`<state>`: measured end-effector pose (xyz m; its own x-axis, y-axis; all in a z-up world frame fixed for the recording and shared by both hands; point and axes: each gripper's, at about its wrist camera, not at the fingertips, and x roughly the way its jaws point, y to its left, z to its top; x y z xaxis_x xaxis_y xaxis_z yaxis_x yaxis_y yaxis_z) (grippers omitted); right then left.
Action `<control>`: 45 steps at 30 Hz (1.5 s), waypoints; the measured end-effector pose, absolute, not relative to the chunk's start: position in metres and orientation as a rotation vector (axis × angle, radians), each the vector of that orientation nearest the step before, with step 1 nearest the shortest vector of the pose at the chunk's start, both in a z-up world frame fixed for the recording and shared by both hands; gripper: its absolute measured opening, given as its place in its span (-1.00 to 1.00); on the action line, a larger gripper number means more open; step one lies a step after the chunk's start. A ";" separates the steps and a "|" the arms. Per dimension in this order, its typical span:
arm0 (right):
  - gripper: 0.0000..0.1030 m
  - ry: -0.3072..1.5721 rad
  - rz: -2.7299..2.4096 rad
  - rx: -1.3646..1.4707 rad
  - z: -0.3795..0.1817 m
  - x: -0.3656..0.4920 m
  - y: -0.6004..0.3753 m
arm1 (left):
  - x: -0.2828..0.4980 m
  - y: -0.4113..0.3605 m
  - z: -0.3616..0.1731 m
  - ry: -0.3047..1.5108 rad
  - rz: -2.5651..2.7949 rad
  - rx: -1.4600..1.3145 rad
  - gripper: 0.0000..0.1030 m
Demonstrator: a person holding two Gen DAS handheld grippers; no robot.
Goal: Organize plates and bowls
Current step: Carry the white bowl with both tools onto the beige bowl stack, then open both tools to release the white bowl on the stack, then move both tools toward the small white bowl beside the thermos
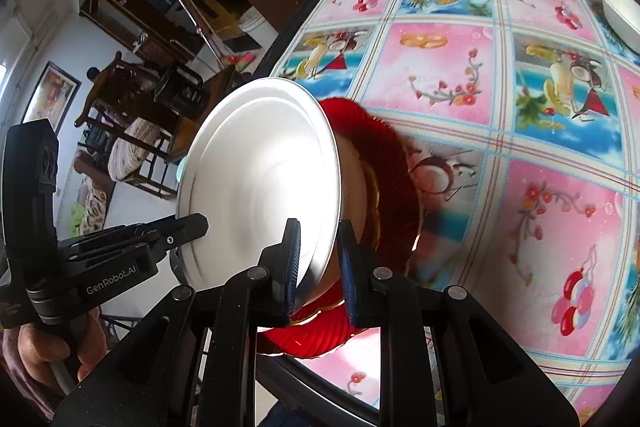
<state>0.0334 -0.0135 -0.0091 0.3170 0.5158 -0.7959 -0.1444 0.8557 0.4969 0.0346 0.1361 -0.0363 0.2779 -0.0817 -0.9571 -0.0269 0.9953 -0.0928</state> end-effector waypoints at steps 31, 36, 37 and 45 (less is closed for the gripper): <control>-0.34 1.086 0.326 0.571 -0.015 0.035 -0.137 | 0.000 0.062 0.032 1.009 -0.191 -0.072 0.15; -0.34 1.094 0.298 0.591 -0.024 0.032 -0.164 | 0.015 -0.002 0.027 1.025 -0.325 -0.090 0.16; -0.34 1.095 0.292 0.590 -0.025 0.032 -0.170 | 0.019 -0.012 0.026 1.037 -0.340 -0.094 0.16; -0.35 1.010 0.207 0.634 0.004 0.052 -0.264 | 0.086 -0.084 0.030 1.085 -0.352 -0.034 0.17</control>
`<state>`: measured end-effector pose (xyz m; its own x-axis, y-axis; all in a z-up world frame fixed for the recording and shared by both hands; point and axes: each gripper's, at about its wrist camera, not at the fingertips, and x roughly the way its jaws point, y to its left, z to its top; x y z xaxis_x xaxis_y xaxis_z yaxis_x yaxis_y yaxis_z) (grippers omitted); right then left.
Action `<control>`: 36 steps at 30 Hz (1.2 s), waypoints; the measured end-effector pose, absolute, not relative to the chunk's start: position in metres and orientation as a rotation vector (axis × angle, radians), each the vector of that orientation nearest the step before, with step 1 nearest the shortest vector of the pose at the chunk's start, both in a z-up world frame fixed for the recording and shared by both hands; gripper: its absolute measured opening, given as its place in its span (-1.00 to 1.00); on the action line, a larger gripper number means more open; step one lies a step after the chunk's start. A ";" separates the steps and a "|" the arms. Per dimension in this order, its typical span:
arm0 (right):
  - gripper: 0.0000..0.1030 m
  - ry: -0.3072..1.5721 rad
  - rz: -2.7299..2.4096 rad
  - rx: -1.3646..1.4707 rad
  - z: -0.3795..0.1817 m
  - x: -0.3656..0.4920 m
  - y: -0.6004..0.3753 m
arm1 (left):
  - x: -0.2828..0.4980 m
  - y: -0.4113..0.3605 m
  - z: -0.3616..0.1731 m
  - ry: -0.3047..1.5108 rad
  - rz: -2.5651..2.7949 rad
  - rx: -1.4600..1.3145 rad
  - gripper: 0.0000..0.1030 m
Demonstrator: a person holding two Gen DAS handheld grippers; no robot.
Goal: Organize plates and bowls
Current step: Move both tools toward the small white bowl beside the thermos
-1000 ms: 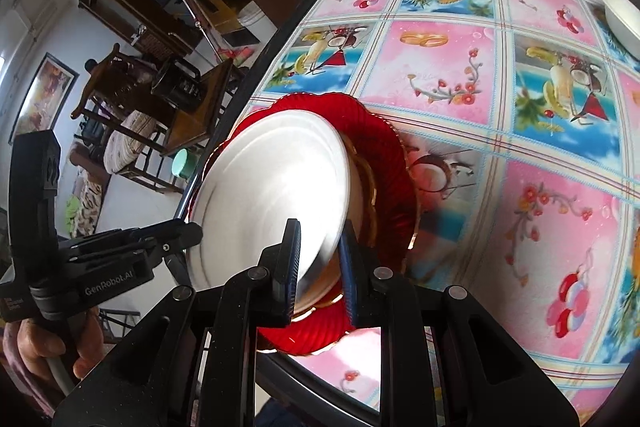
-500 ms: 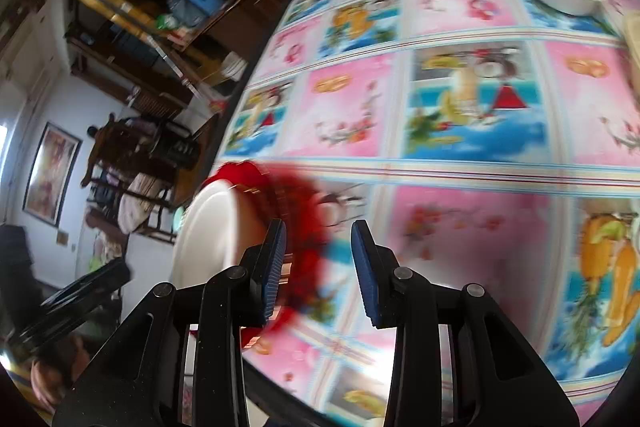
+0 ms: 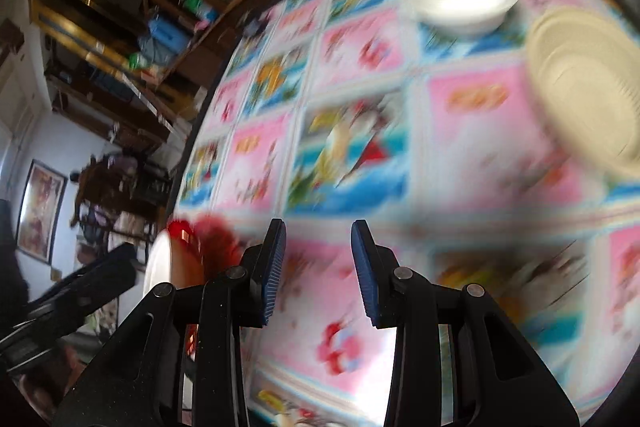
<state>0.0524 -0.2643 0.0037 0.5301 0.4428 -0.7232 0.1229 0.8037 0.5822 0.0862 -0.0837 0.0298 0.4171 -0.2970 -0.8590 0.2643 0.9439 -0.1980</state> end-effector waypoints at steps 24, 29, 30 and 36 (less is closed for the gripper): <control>-0.35 1.029 -0.116 0.752 -0.024 0.204 -0.439 | 0.284 -0.254 -0.034 1.116 -0.281 0.013 0.17; -0.35 1.028 -0.106 0.792 -0.029 0.201 -0.444 | 0.287 -0.268 -0.046 1.144 -0.287 0.026 0.17; -0.35 1.028 -0.104 0.796 -0.029 0.200 -0.444 | 0.287 -0.270 -0.046 1.145 -0.287 0.028 0.17; -0.35 1.033 -0.093 0.824 -0.036 0.201 -0.441 | 0.287 -0.282 -0.056 1.177 -0.310 0.021 0.17</control>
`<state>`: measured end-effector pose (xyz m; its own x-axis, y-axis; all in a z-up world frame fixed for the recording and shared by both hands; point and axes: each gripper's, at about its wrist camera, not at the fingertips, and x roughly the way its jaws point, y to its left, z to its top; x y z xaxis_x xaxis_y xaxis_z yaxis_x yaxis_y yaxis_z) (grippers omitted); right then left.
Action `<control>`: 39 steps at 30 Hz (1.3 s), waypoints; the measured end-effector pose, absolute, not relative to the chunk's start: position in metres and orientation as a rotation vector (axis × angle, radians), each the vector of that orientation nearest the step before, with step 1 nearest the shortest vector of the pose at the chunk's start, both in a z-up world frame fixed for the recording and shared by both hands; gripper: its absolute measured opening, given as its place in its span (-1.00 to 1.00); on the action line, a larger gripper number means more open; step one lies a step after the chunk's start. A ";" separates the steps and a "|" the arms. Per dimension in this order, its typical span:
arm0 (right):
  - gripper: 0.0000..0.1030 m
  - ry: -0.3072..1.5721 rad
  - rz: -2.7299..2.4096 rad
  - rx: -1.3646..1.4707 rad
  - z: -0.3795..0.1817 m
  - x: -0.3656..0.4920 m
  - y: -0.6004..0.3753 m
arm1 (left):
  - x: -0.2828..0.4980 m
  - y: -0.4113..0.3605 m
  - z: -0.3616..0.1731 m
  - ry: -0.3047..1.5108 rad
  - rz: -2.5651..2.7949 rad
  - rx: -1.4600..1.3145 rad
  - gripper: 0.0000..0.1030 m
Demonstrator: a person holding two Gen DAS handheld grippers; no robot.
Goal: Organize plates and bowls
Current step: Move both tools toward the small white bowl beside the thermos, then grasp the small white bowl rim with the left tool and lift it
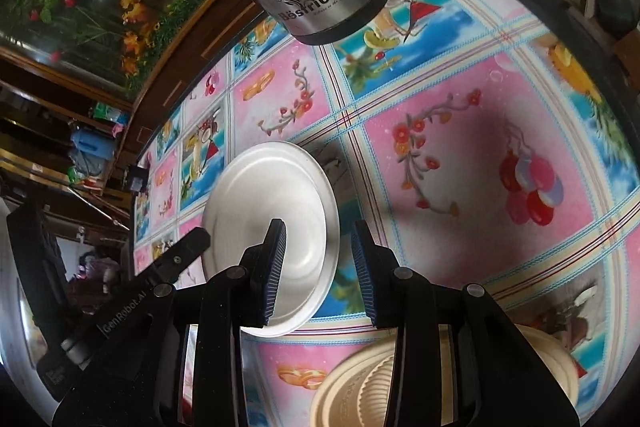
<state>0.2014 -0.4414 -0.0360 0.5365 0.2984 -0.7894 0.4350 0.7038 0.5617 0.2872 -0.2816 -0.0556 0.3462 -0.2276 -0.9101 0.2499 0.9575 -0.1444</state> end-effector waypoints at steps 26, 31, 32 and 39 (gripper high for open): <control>-0.45 1.034 -0.108 0.817 -0.048 0.208 -0.430 | 0.287 -0.286 -0.073 1.221 -0.287 0.032 -0.51; -0.73 1.030 -0.107 0.802 -0.051 0.210 -0.428 | 0.287 -0.286 -0.075 1.222 -0.292 0.025 -0.74; -0.77 1.030 -0.110 0.800 -0.051 0.210 -0.428 | 0.287 -0.286 -0.074 1.219 -0.293 0.026 -0.76; -0.83 1.013 -0.111 0.766 -0.047 0.210 -0.422 | 0.285 -0.279 -0.068 1.214 -0.299 0.014 -0.76</control>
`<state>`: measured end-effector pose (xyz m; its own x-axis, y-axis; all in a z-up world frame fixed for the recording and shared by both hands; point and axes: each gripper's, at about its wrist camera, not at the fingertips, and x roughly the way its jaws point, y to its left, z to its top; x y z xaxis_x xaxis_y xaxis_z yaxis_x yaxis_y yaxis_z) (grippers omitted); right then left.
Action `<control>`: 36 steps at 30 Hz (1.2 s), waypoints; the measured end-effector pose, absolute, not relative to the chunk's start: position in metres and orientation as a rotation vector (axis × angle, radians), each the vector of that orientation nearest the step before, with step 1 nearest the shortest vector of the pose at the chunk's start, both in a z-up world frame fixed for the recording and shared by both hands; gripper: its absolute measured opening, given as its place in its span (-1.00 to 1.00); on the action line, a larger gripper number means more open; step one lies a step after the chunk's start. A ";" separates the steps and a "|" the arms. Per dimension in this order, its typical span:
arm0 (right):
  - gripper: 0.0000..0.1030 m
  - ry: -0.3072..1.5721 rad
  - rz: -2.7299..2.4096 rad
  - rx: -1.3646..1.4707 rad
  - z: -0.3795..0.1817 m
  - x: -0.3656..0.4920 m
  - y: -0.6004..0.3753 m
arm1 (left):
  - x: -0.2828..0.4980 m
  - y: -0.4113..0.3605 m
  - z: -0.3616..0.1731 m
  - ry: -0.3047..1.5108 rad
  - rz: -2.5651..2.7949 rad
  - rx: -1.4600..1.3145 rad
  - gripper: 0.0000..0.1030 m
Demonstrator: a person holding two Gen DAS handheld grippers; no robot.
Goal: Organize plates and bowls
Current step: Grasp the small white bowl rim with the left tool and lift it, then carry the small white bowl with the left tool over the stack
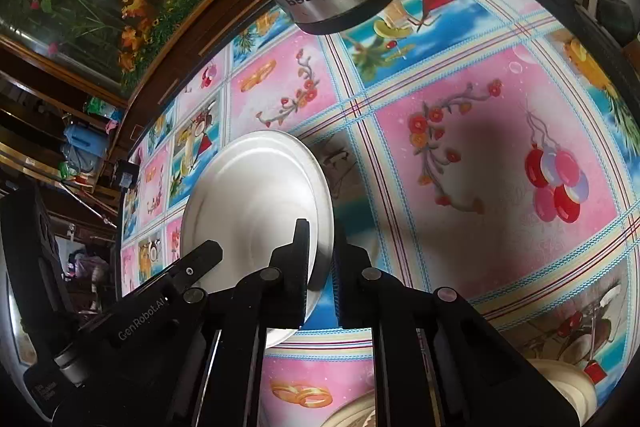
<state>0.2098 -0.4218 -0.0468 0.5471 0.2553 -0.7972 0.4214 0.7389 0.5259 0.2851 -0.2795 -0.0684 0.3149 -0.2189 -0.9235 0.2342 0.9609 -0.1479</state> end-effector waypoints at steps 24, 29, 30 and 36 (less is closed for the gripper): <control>-0.82 0.855 0.060 0.715 0.040 0.126 -0.329 | 0.196 -0.174 0.027 1.059 -0.300 -0.025 -0.77; -0.82 0.851 0.123 0.703 0.048 0.084 -0.296 | 0.155 -0.134 0.023 1.057 -0.304 -0.044 -0.77; -0.82 0.851 0.132 0.691 0.050 0.077 -0.287 | 0.146 -0.124 0.020 1.063 -0.304 -0.060 -0.77; -0.82 0.877 0.195 0.612 0.050 0.034 -0.233 | 0.090 -0.074 0.017 0.993 -0.242 -0.096 -0.77</control>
<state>0.0341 -0.2326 0.0497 0.6349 0.4012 -0.6602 0.0843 0.8135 0.5754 0.0901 -0.0743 0.0169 0.5220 -0.2452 -0.8170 0.1583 0.9690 -0.1896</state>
